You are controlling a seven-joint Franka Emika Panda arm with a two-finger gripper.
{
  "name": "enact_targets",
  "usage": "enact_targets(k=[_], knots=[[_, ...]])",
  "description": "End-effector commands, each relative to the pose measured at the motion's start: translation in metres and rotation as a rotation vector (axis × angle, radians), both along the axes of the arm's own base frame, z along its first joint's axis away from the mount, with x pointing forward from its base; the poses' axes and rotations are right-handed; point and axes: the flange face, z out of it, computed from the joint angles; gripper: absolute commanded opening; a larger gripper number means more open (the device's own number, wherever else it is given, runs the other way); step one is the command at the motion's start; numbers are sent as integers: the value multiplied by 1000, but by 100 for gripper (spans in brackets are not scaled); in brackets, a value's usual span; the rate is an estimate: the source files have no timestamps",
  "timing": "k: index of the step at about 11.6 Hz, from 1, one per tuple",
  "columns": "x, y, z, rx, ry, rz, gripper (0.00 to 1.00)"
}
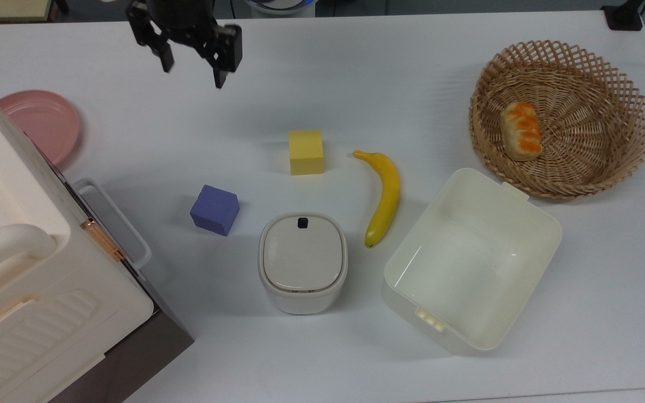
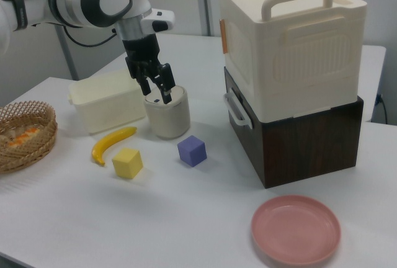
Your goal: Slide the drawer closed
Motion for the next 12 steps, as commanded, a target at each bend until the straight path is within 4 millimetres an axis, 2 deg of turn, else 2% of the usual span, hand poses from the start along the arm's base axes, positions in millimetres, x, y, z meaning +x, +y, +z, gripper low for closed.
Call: enact_targets(k=[1,4,6,12], knots=[[-16,-7,-3,18,57,143,100],[-13,1,-10,10,76,198,100],[-14,-1,-9,13,85,243,100],[-15,-2,-5,16,76,234,100]])
